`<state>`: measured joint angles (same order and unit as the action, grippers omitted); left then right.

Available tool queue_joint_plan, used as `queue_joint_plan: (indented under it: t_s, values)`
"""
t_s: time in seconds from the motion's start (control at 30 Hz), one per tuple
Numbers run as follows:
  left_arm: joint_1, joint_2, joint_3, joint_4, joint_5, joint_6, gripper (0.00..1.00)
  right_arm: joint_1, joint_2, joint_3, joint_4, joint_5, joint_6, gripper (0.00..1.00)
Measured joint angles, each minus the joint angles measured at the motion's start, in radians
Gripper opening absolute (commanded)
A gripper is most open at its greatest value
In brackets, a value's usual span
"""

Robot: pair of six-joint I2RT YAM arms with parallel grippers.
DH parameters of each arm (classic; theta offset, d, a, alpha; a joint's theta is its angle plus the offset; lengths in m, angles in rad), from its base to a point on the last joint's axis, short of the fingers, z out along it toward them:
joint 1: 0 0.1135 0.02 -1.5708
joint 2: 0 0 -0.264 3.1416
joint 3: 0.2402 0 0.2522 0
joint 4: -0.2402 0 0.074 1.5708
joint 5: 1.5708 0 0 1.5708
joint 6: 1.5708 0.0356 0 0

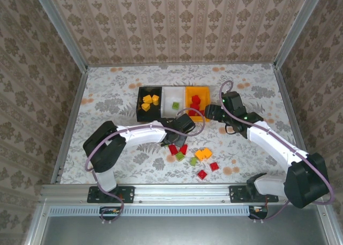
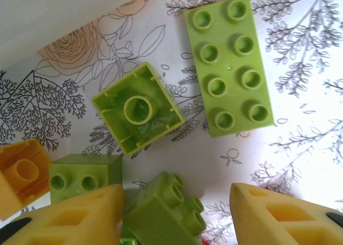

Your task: Sort the legos into containers by color

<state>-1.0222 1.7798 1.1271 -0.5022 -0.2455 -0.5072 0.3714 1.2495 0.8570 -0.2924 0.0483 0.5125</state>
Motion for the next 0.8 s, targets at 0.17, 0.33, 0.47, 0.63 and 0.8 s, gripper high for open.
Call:
queue_joint_plan:
  t_s: [0.17, 0.33, 0.47, 0.63, 0.8]
  values:
    - [-0.004, 0.003, -0.001, 0.001, 0.014, -0.013, 0.53, -0.004, 0.0, -0.001, 0.002, -0.005, 0.0, 0.79]
    - [-0.004, 0.011, -0.001, 0.006, 0.014, -0.019, 0.48, -0.014, -0.001, -0.002, 0.002, -0.005, 0.0, 0.79]
    - [-0.004, 0.019, -0.001, 0.022, 0.012, -0.023, 0.49, -0.02, -0.001, -0.002, 0.003, -0.008, 0.001, 0.79]
    - [-0.005, 0.021, -0.003, 0.027, 0.012, -0.026, 0.4, -0.024, -0.001, -0.002, 0.005, -0.011, 0.008, 0.79]
    - [-0.005, 0.021, -0.013, 0.022, 0.008, -0.031, 0.3, -0.028, -0.001, -0.002, 0.005, -0.012, 0.011, 0.79]
